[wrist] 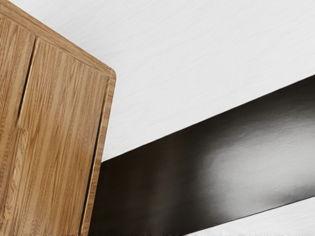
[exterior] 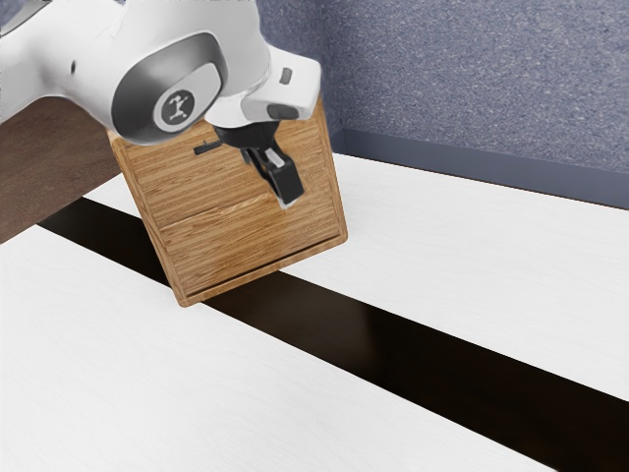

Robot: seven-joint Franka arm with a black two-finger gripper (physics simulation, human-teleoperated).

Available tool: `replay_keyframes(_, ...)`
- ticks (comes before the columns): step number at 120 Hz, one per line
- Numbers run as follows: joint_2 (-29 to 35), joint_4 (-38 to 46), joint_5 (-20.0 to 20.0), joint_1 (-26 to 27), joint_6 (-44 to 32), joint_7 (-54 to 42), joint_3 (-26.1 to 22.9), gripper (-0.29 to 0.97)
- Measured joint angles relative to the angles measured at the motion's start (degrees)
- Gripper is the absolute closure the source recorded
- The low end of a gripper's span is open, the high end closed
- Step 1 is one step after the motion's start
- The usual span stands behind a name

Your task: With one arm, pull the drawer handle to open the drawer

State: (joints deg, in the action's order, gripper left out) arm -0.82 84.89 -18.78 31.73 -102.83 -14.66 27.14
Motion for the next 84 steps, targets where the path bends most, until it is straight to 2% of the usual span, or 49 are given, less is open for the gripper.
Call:
replay_keyframes(29,-4.2,-3.3,-2.1,-6.8,-0.4,-5.4,-0.2,0.0)
replay_keyframes(46,-6.5,-5.5,-2.3,-7.0,-0.8,-7.8,-0.4,0.0)
replay_keyframes(72,-6.7,-5.8,0.8,-8.1,-1.1,-10.9,-0.5,0.0)
replay_keyframes(84,-6.9,-5.7,1.5,-18.5,-1.4,-12.1,-10.9,0.0)
